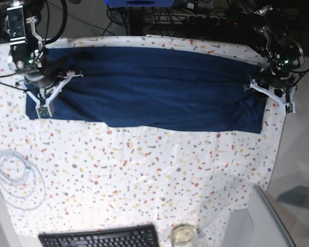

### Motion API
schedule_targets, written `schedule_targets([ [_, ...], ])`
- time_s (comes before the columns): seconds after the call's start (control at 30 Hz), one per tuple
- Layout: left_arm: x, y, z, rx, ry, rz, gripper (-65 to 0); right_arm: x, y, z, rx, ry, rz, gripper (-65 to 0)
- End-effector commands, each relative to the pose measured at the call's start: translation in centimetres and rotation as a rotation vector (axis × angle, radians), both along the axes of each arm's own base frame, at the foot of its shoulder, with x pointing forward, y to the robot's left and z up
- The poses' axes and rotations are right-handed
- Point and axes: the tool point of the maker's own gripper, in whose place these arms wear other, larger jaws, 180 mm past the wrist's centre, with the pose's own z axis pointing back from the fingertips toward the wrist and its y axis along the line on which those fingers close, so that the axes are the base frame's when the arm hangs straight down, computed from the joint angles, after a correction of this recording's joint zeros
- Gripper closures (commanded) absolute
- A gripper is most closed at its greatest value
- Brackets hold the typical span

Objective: Layout the t-shirt on the table in an organized manner, then fold the t-shirt properly
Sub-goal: 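Hold the strip ends with both grippers and pull the fabric taut, then regrasp the strip's end with the left gripper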

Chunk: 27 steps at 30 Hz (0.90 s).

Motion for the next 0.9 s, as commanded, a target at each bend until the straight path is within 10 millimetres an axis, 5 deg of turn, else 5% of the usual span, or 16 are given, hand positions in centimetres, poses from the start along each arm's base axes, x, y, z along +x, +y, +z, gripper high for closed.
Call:
schedule_targets([
  [0.0, 0.8, 0.7, 1.9, 0.037, -0.057, -0.003, -42.5, 1.8, -0.1, 2.1, 0.000, -0.088, 0.000, -0.2],
  [0.2, 1.1, 1.0, 4.7, 0.094, -0.111, -0.017, -49.5, 3.9, -0.7, 2.6, -0.011, -0.113, -0.007, -0.2],
  [0.5, 0.1, -0.5, 3.4, 0.051, -0.092, -0.009, -48.1, 6.8, -4.6, -1.2, -0.059, -0.005, -0.072, 0.0],
  [0.57, -0.3, -0.4, 3.1, 0.052, -0.080, -0.010, -43.1, 7.0, -5.0, -1.7, -0.060, 0.011, -0.080, 0.0],
  [0.73, -1.3, 0.7, 3.2, 0.083, -0.056, -0.015, -18.9, 7.2, -5.5, -2.7, -0.060, 0.044, -0.099, 0.0],
  [0.87, -2.5, 2.7, 3.5, 0.100, -0.056, 0.050, -7.4, 7.6, -6.8, -3.2, -0.049, 0.036, -0.156, 0.0],
])
